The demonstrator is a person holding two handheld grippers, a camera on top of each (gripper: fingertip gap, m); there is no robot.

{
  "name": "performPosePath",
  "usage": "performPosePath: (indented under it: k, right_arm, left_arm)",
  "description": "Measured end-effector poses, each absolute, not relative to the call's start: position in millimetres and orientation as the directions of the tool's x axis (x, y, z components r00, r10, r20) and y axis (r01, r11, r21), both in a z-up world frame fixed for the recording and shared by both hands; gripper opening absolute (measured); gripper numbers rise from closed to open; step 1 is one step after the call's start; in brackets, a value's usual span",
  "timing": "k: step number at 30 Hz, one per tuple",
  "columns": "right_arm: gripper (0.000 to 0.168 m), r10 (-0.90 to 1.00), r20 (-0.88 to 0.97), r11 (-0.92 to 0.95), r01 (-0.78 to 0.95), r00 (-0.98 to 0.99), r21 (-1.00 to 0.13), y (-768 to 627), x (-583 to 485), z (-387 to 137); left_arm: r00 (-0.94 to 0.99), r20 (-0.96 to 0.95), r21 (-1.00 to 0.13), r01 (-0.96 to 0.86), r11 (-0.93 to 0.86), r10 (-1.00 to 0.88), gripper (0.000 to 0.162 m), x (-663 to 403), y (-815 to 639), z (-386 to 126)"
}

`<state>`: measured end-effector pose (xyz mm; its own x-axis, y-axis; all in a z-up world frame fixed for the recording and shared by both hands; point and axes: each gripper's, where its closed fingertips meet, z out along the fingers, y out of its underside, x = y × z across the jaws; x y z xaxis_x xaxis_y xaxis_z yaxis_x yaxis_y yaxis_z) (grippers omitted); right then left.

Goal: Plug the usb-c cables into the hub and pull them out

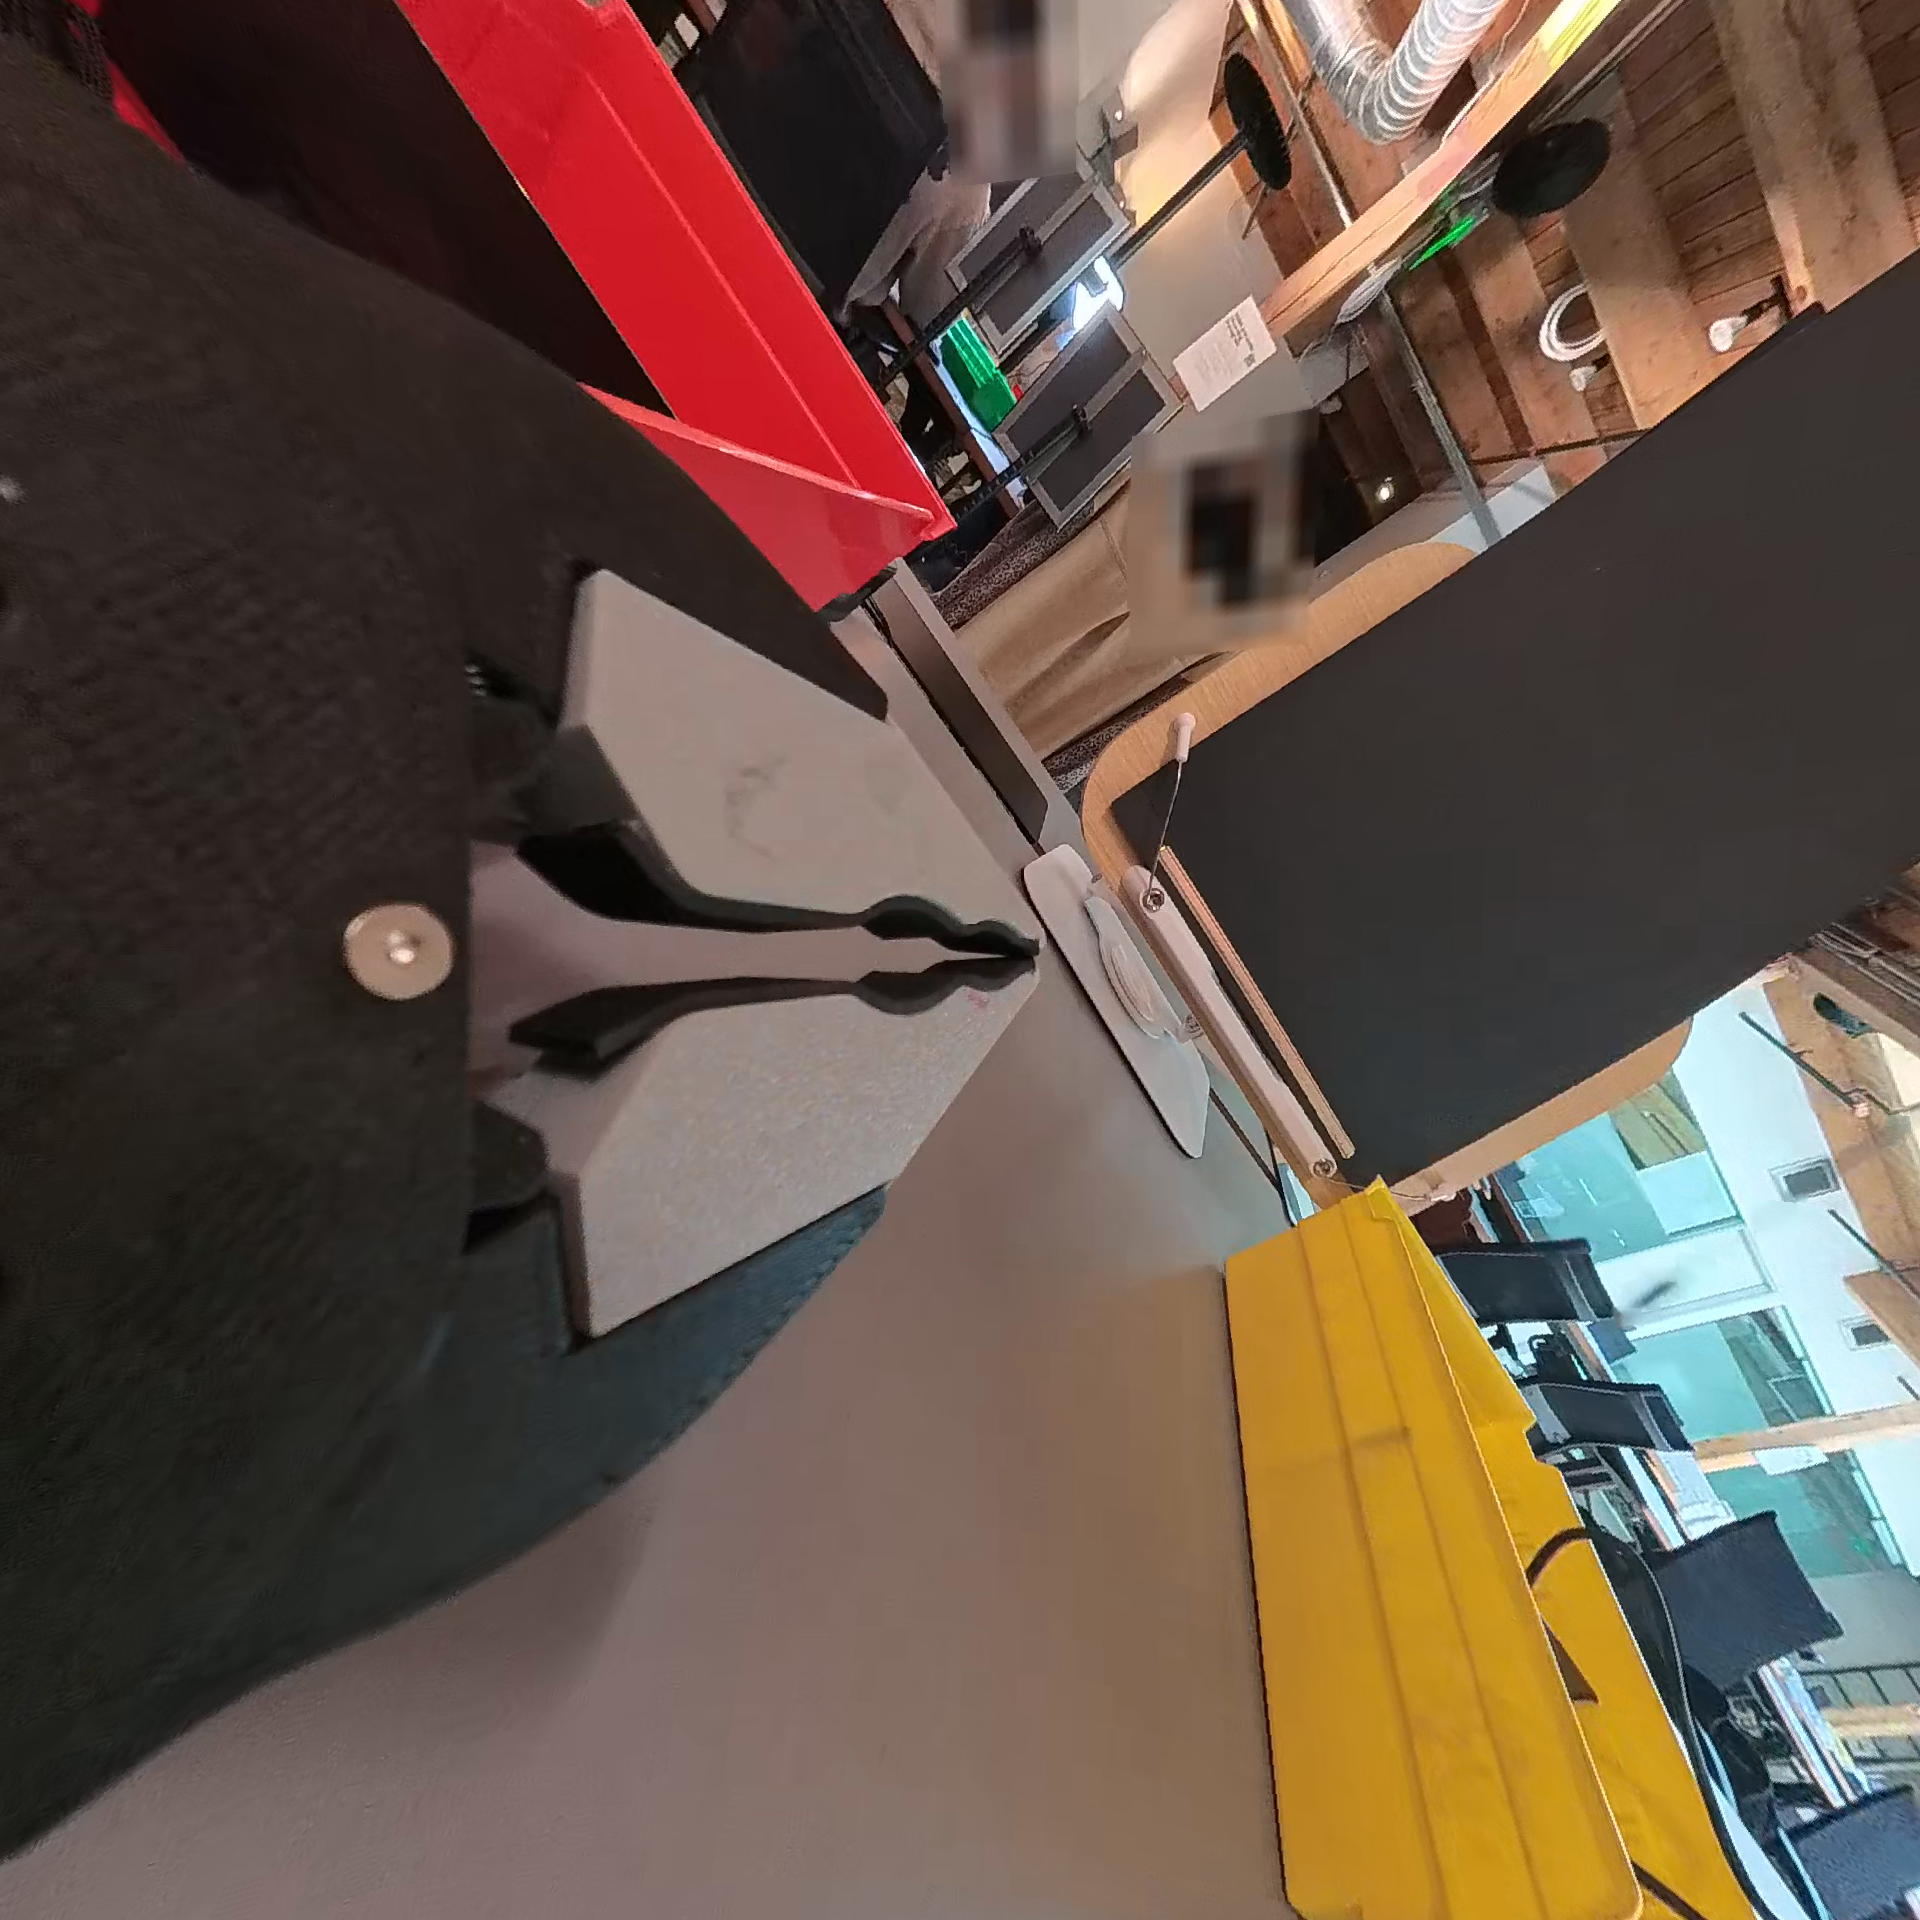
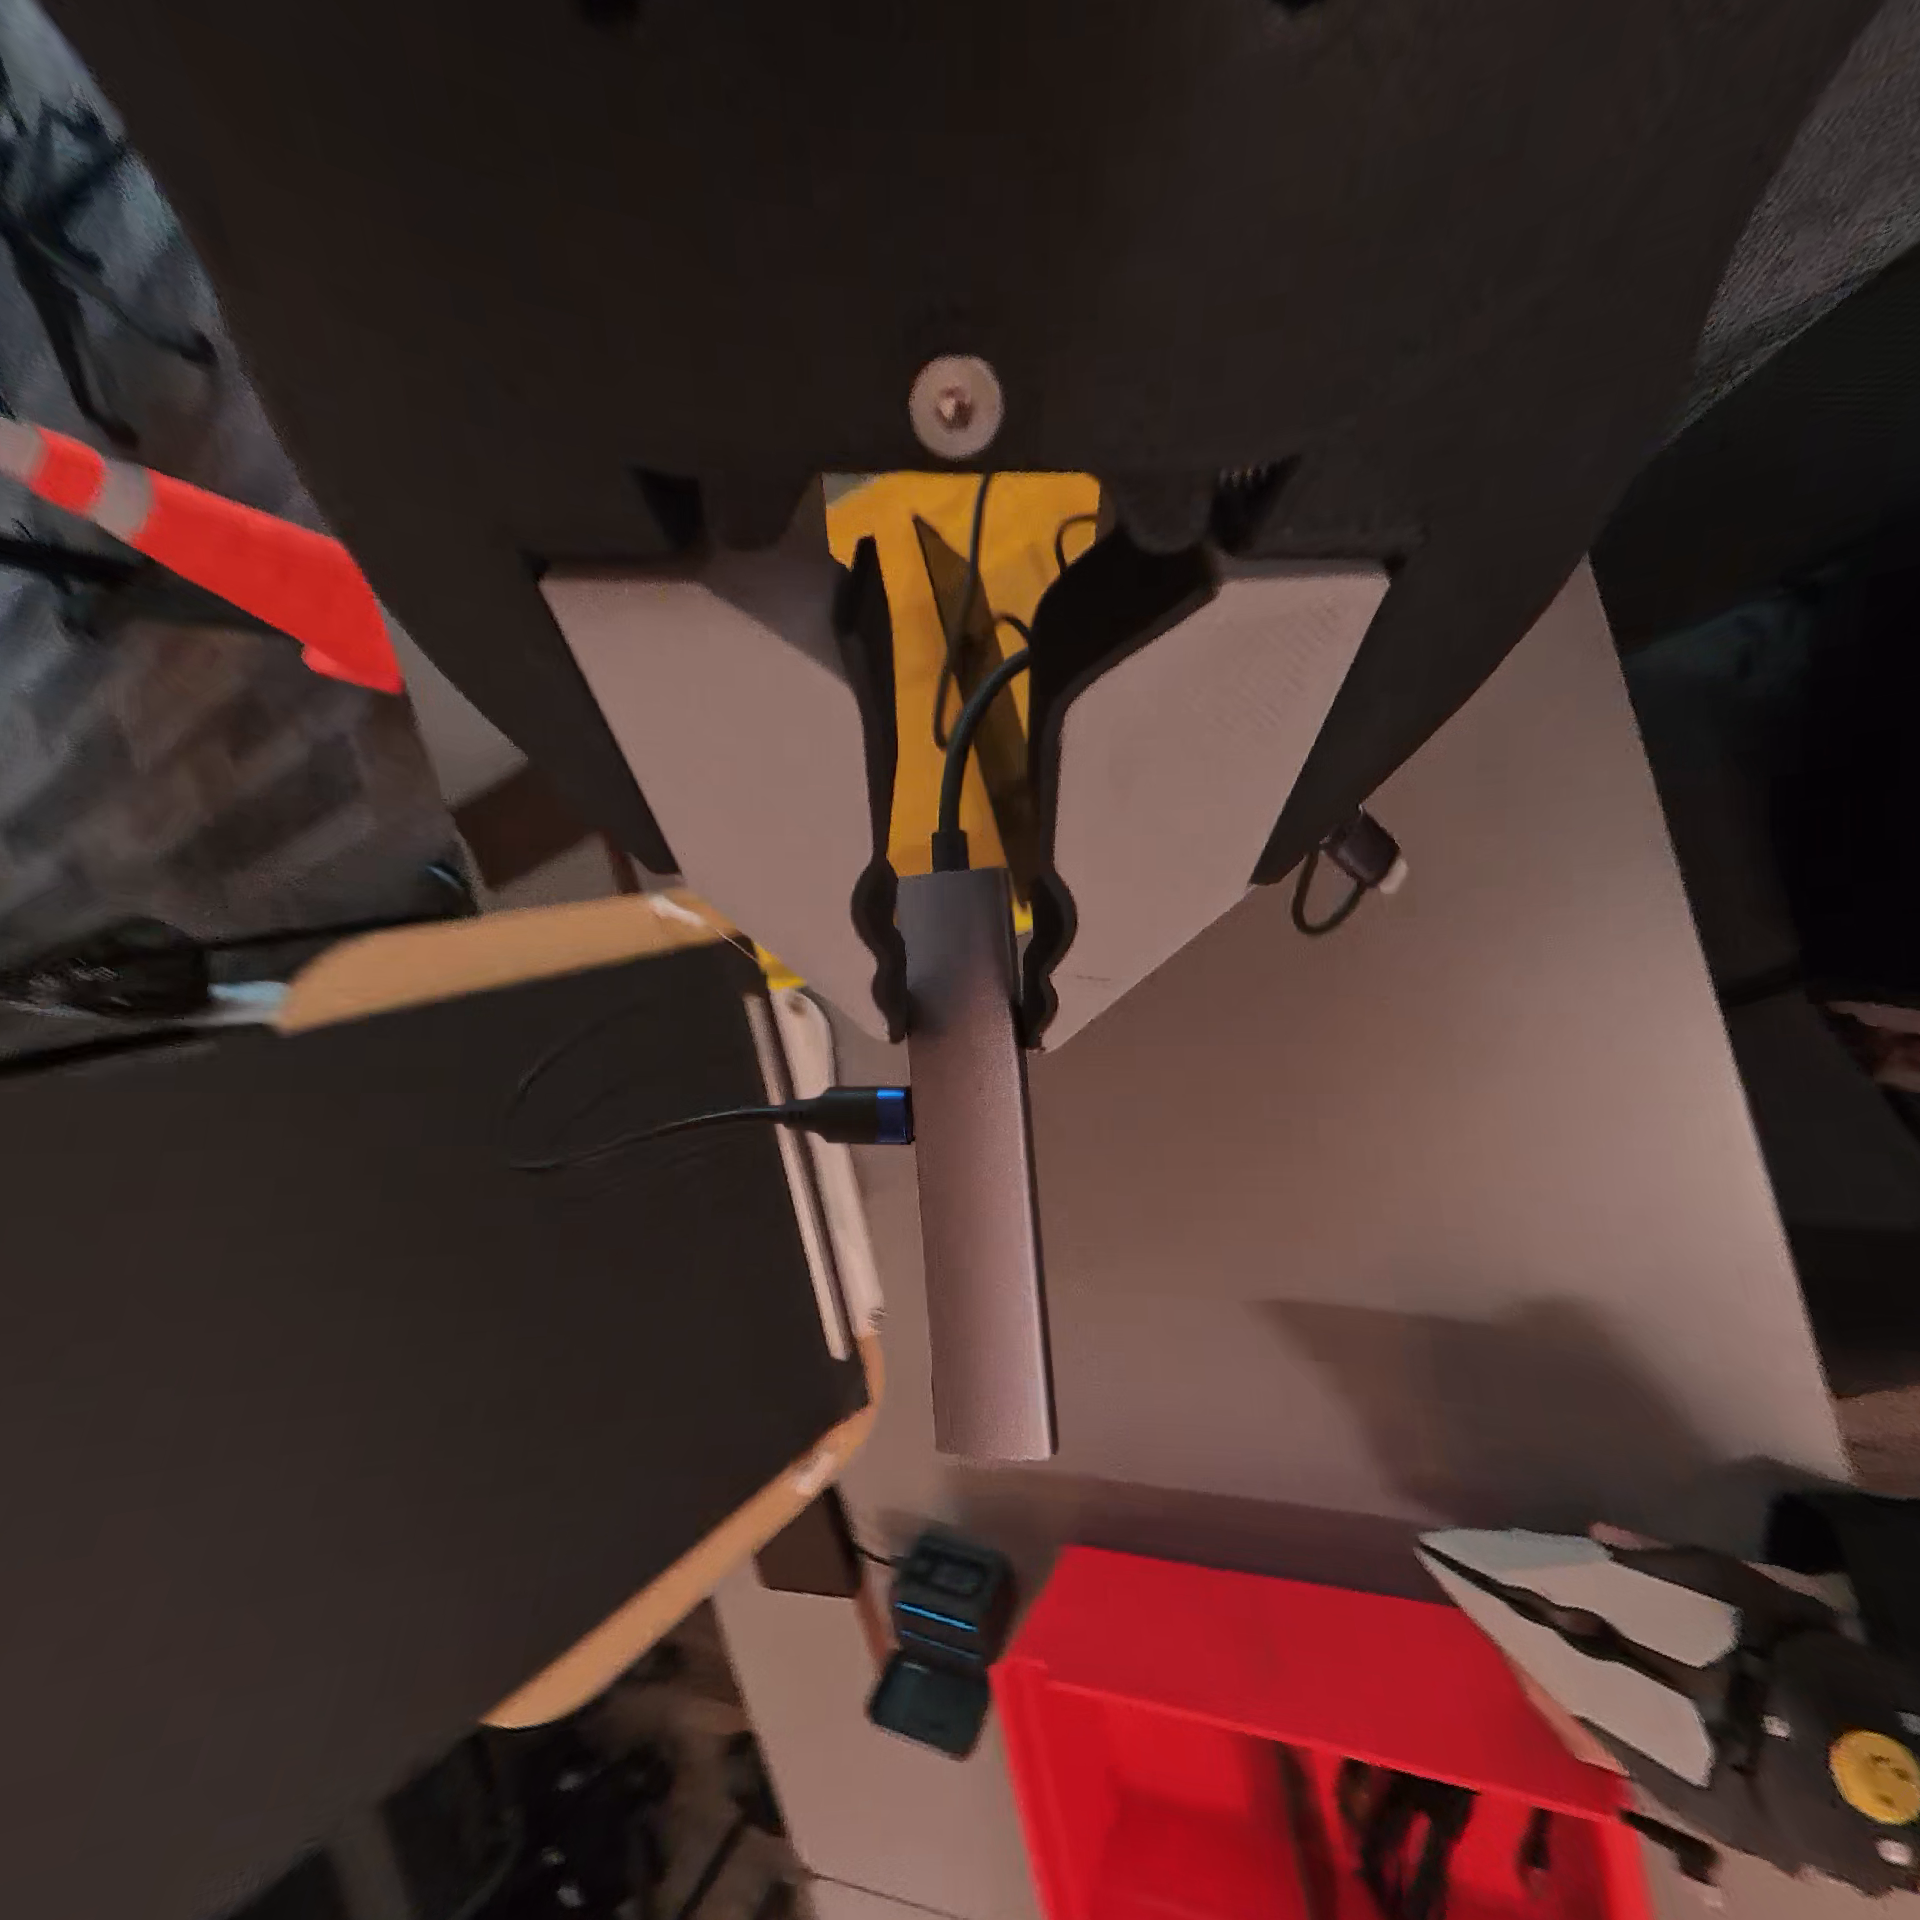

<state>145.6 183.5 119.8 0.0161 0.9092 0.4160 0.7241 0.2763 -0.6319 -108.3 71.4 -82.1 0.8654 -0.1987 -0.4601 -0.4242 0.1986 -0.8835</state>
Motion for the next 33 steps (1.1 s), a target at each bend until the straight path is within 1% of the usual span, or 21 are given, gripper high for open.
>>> performPosePath:
  k: [2, 5, 7, 9, 11, 14, 15, 18, 20, 22, 26, 28, 33]
  right_arm:
    - [0.019, 0.878, 0.47, 0.264, 0.725, 0.092, -0.636, 195, 171, 139]
    - [0.019, 0.803, 0.565, 0.249, 0.753, 0.191, -0.609, 221, 200, 153]
    - [0.019, 0.806, 0.549, 0.227, 0.742, 0.221, -0.631, 229, 204, 150]
    - [0.019, 0.817, 0.533, 0.215, 0.743, 0.219, -0.634, 233, 206, 135]
    - [0.019, 0.84, 0.502, 0.193, 0.752, 0.205, -0.63, 233, 210, 110]
    - [0.019, 0.895, 0.414, 0.137, 0.782, 0.165, -0.608, 224, 221, 55]
    - [0.019, 0.91, 0.387, 0.118, 0.804, 0.146, -0.582, 218, 227, 32]
    - [0.019, 0.946, 0.314, 0.077, 0.892, 0.076, -0.446, 202, 246, -47]
    - [0.019, 0.961, 0.267, 0.026, 0.934, 0.075, -0.356, 203, 259, -95]
    - [0.019, 0.969, 0.231, -0.01, 0.948, 0.088, -0.317, 207, 261, -125]
    - [0.019, 0.963, 0.238, -0.064, 0.962, 0.13, -0.265, 228, 252, -153]
    - [0.021, 0.971, 0.169, -0.13, 0.968, 0.168, -0.215, 228, 250, -171]
    - [0.02, 0.975, 0.065, -0.194, 0.959, 0.212, -0.208, 227, 243, -175]
  left_arm:
    - [0.862, -0.466, -0.88, -0.431, 0.197, -0.198, 0.0, -108, 72, -83]
    - [0.855, -0.481, -0.873, -0.447, 0.196, -0.192, 0.0, -107, 73, -84]
    - [0.853, -0.487, -0.87, -0.454, 0.193, -0.187, 0.0, -107, 73, -84]
    - [0.854, -0.487, -0.869, -0.455, 0.194, -0.181, 0.0, -108, 73, -84]
    - [0.855, -0.486, -0.87, -0.455, 0.192, -0.178, 0.0, -109, 73, -84]
    - [0.855, -0.487, -0.869, -0.454, 0.196, -0.178, 0.0, -109, 72, -84]
    - [0.853, -0.49, -0.868, -0.457, 0.195, -0.18, 0.0, -108, 72, -84]
    - [0.845, -0.501, -0.862, -0.469, 0.193, -0.189, 0.0, -106, 73, -86]
    - [0.837, -0.512, -0.856, -0.48, 0.191, -0.192, 0.0, -104, 73, -87]
    - [0.832, -0.522, -0.851, -0.49, 0.191, -0.19, 0.0, -103, 73, -88]
    - [0.829, -0.528, -0.847, -0.497, 0.188, -0.186, 0.0, -103, 74, -88]
    - [0.827, -0.532, -0.845, -0.502, 0.186, -0.184, 0.0, -103, 74, -89]
    - [0.825, -0.535, -0.843, -0.505, 0.186, -0.183, 0.0, -103, 73, -89]
